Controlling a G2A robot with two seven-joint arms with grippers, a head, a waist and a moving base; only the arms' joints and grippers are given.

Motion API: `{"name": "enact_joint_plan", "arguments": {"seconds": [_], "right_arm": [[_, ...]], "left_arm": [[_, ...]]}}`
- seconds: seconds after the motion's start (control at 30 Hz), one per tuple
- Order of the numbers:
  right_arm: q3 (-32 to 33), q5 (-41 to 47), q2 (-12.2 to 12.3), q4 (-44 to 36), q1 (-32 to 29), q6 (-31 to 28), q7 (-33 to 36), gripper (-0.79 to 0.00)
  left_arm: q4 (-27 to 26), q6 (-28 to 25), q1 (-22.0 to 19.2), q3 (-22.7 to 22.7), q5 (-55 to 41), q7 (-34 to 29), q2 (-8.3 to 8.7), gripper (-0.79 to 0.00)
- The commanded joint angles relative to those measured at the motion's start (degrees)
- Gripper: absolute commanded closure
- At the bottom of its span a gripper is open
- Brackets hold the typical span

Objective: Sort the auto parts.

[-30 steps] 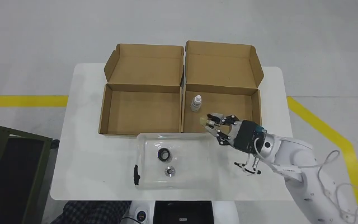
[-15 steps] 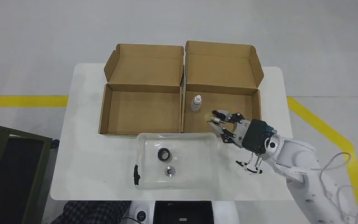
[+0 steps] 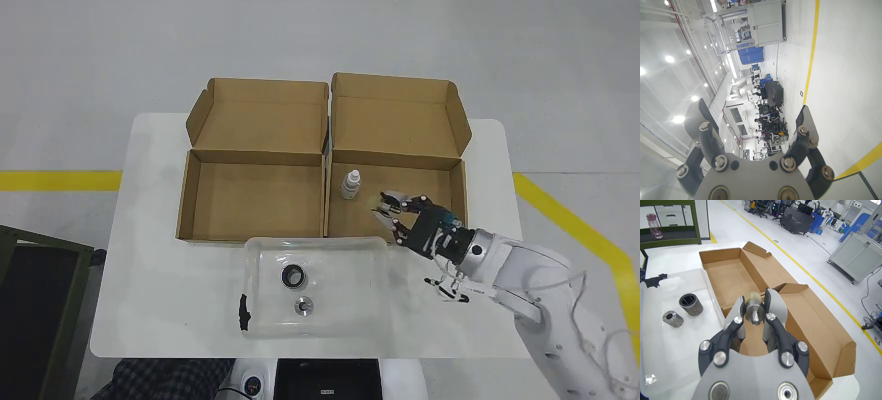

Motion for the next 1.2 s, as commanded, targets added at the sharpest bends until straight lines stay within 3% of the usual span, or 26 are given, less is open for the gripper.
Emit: {"name": "enact_joint_plan", "arguments": {"seconds": [0.0, 0.5, 1.17], "right_arm": [[-0.3, 0.6, -0.1, 0.6, 0.9, 0.3, 2.3, 0.0], [-5.5, 4.9, -1.0, 9.2, 11.7, -0.6, 18.7, 0.0], [-17.6, 4.7, -4.0, 23.5, 24.0, 1.3, 28.6, 0.0]], "left_arm": [[0.0, 0.0, 0.0, 0.0, 0.0, 0.0, 0.0, -0.785], [0.0, 0.0, 0.0, 0.0, 0.0, 0.0, 0.0, -0.785], [0.0, 0.0, 0.0, 0.0, 0.0, 0.0, 0.0, -0.785]]}}
